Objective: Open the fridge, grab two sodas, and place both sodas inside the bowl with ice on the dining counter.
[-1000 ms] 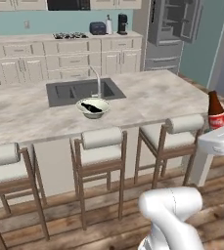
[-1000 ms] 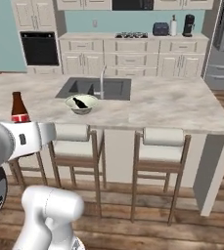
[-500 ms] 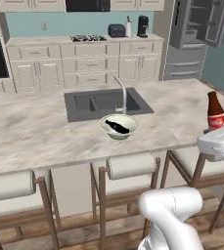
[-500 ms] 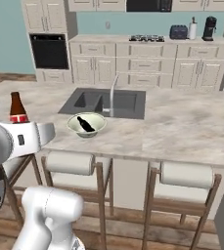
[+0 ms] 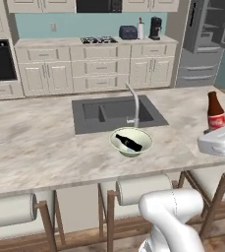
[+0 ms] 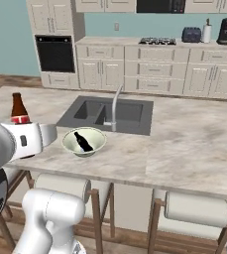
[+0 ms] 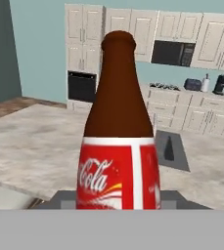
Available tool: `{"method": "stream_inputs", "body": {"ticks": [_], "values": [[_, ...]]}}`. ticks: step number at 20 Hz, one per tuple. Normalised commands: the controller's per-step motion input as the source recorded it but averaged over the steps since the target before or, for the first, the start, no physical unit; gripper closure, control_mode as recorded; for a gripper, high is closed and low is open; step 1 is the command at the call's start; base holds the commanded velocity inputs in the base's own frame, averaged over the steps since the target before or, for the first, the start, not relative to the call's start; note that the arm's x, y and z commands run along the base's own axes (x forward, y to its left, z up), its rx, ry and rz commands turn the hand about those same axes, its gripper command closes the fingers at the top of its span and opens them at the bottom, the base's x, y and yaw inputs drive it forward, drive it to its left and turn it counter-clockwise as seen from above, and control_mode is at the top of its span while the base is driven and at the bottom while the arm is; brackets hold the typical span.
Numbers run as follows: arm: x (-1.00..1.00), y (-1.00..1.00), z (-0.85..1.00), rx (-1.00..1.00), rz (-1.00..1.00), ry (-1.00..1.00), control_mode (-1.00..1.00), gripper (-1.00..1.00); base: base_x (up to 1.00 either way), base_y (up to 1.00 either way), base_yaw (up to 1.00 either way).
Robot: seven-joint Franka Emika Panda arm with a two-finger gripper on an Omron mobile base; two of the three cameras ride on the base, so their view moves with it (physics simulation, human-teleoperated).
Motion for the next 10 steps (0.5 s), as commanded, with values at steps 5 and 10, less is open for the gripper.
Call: {"method": "stream_inputs", "body": {"ticks": [5,10], "values": [[0.80,0.12,-0.21,-0.02,0.08,0.17,-1.00,1.00,0.20,0.02,0.02],[1.00,0.25,-0.56,-0.26,0.10,0.40,-1.00,1.00,0.00,0.00,0.00]]}}
